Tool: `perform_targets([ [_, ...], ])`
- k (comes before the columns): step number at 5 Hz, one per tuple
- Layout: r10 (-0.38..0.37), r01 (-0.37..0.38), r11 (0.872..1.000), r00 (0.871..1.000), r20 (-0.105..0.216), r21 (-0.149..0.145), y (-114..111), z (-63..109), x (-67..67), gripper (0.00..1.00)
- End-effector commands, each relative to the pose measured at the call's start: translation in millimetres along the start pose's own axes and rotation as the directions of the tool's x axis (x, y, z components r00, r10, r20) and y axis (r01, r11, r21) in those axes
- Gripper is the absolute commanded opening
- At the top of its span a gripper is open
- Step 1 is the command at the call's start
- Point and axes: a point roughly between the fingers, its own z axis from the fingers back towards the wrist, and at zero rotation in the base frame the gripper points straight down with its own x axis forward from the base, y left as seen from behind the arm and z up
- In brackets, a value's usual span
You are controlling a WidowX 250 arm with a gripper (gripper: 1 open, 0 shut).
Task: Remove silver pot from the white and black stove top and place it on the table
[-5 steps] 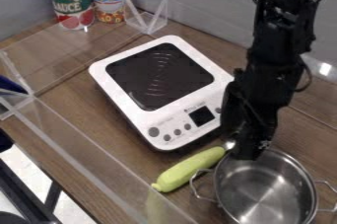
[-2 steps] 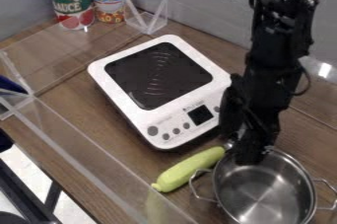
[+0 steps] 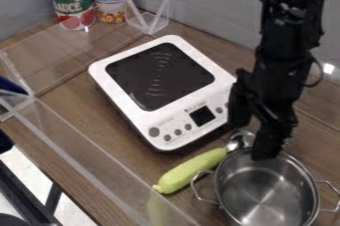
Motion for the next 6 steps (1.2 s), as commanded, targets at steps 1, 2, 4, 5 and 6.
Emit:
perform_targets([
  [1, -0.032, 0.031, 0.999, 0.998, 0.052, 0.012, -15, 5.0, 13.9, 1.0],
  [2, -0.053, 0.052, 0.999, 0.998, 0.046, 0.018, -30, 2.5, 19.6, 1.0],
  [4, -0.033, 0.032, 0.999, 0.999, 0.031, 0.029, -38, 3.5, 25.4, 1.0],
  [5, 0.007, -0.008, 1.0, 1.0, 0.018, 0.03, -34, 4.4, 27.2, 1.0],
  [6, 0.058, -0.058, 0.998, 0.998, 0.007, 0.03, -29, 6.1, 24.2, 1.0],
])
